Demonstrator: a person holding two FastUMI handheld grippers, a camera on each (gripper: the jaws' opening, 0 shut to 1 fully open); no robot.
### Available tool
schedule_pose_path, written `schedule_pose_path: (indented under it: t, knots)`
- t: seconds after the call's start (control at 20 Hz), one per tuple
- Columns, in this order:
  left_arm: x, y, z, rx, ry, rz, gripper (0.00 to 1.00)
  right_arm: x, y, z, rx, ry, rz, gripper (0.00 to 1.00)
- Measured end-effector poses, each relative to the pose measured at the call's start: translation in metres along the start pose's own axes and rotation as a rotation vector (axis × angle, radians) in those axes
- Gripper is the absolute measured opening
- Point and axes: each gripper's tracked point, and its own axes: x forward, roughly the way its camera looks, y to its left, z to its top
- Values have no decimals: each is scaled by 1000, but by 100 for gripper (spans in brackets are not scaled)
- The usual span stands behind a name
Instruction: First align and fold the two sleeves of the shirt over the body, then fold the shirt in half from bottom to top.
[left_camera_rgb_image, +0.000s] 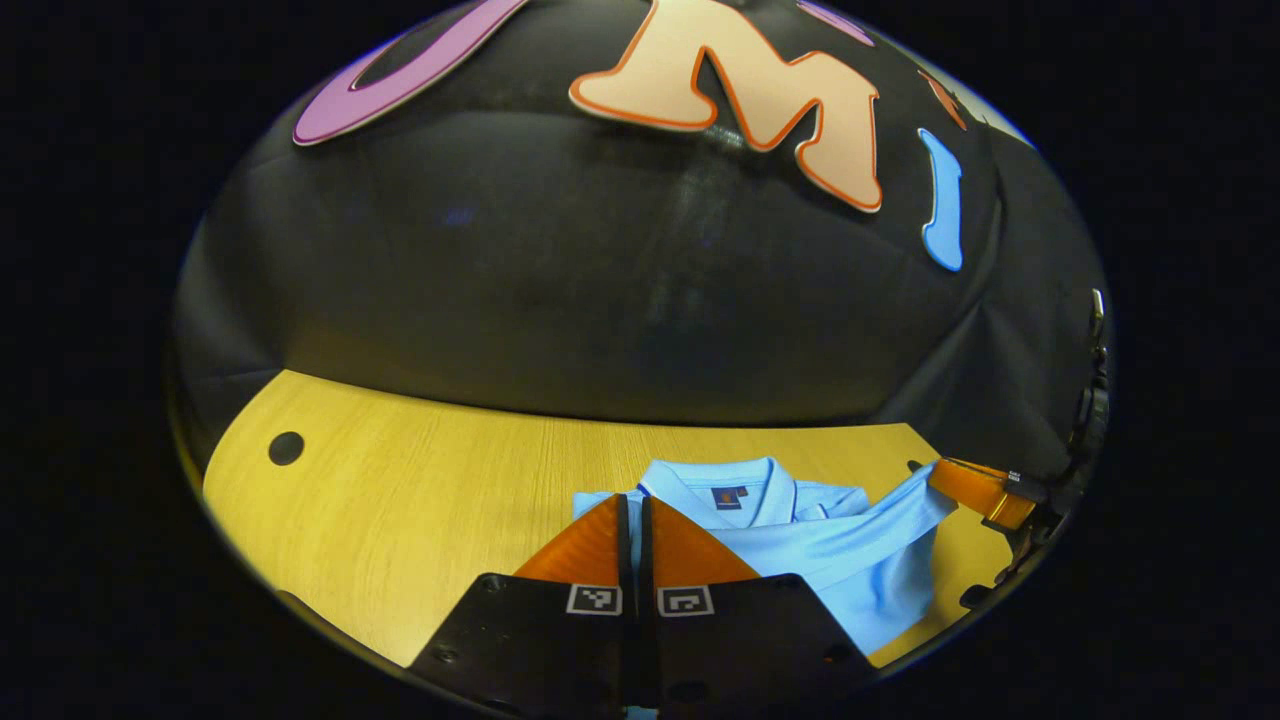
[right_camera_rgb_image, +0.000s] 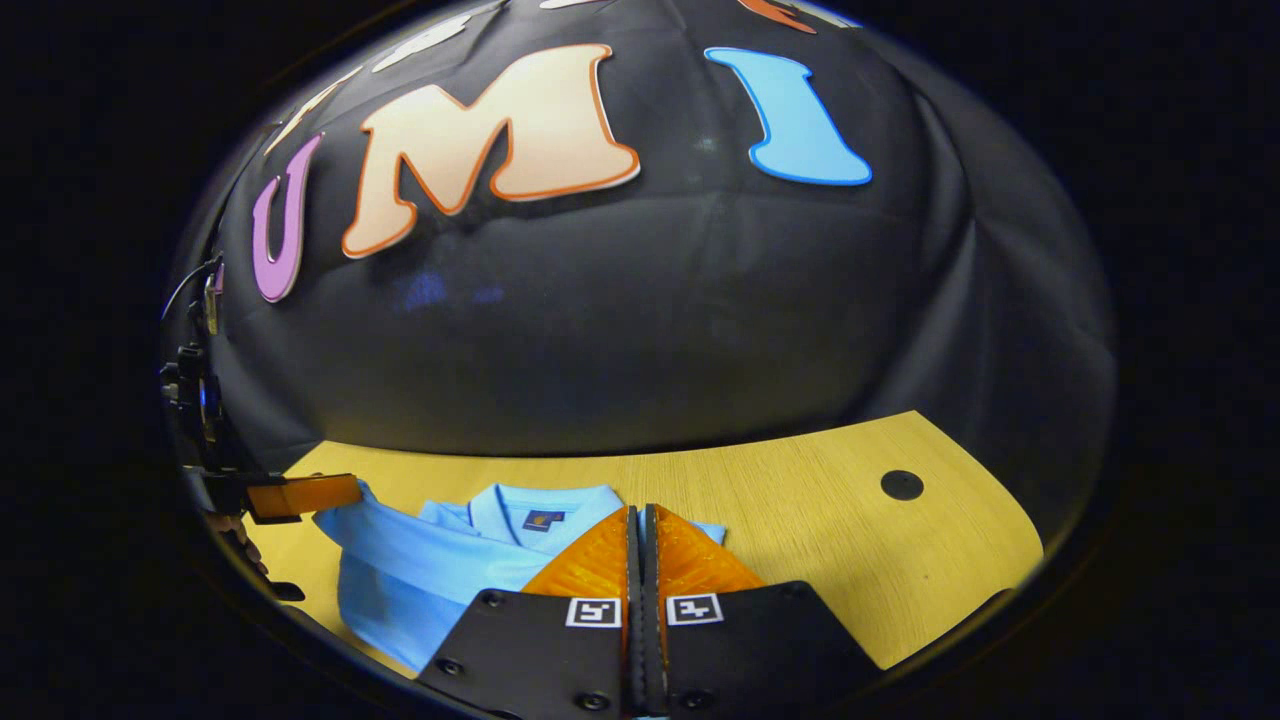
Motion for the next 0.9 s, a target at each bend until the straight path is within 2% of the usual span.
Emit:
schedule_pose_path:
  t: [0.15,0.2,0.35,0.45,0.55,0.75,0.9]
  knots:
    - [18,3,-23,12,44,3,0,15,-5,-22,-6,39,-22,4]
    - [22,3,-24,12,33,12,1,15,-3,-27,-6,37,-20,10]
    - [-4,12,-1,45,-75,71,61,-3,5,-14,-30,-42,-5,100]
    - [-36,5,14,66,-149,91,99,-32,11,-2,-61,-102,9,99]
    - [-72,-3,27,80,-203,105,95,-67,16,10,-89,-149,22,99]
    - [-149,-29,45,130,-292,114,96,-153,23,40,-110,-240,48,99]
    - [-206,-52,49,123,-340,112,95,-218,25,65,-87,-309,65,99]
